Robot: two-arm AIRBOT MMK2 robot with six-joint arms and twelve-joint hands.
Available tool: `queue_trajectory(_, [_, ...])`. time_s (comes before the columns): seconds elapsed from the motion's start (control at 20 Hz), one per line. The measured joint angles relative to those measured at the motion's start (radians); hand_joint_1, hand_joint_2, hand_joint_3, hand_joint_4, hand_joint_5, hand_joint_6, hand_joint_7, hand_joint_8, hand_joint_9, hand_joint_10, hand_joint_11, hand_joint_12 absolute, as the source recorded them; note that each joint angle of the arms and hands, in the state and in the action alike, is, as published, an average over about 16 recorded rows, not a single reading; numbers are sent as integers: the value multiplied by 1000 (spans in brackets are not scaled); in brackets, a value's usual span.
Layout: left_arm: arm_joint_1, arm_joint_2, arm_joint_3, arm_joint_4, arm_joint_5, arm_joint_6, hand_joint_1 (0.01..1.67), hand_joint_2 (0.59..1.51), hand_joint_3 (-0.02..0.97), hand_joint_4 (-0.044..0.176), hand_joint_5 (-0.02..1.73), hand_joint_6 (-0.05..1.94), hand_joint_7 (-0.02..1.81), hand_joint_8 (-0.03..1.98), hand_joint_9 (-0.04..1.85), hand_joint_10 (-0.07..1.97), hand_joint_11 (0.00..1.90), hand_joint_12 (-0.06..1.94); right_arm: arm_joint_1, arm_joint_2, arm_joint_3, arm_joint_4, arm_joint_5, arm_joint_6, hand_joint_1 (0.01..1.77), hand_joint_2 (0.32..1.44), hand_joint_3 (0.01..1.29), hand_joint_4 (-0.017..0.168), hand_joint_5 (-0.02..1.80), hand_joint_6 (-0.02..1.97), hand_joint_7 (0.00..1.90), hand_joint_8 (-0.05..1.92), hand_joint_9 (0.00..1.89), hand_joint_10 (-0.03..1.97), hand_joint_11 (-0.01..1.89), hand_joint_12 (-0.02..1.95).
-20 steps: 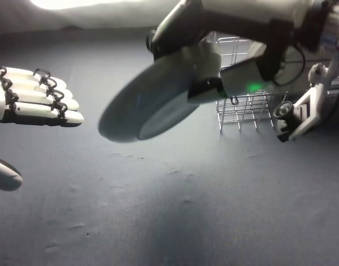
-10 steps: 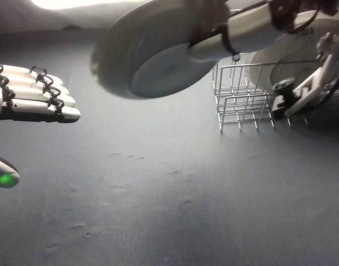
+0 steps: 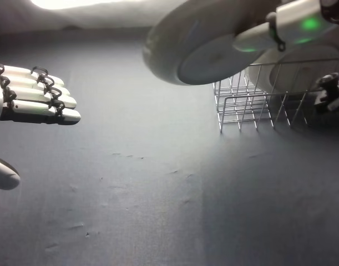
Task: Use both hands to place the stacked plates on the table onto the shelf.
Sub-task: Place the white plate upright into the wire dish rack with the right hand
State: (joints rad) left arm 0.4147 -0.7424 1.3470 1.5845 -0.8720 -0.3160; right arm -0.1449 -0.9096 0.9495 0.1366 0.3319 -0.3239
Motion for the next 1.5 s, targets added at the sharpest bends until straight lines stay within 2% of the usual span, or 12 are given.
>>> queue_trajectory(0.45, [1, -3, 3, 7, -1, 0, 16, 1150, 15, 3, 53, 7, 60, 13, 24, 8, 16, 8, -68, 59, -4, -1, 4, -2, 1503, 951, 12, -9, 975, 864, 1067, 688, 1023, 842, 859, 1475])
queue_trajectory(1.15, [-2, -21, 10, 20, -6, 0, 16, 1144, 16, 3, 51, 7, 49, 12, 18, 8, 20, 8, -215, 71, 66, -69, 87, -7, 1504, 978, 13, -8, 967, 865, 1070, 673, 1038, 842, 852, 1453])
queue_trajectory(1.5, [-3, -28, 13, 22, -7, 0, 15, 1156, 16, 4, 41, 8, 37, 13, 17, 8, 19, 8, -261, 70, 91, -160, 118, -16, 1498, 993, 12, -8, 954, 864, 1071, 669, 1048, 827, 850, 1424])
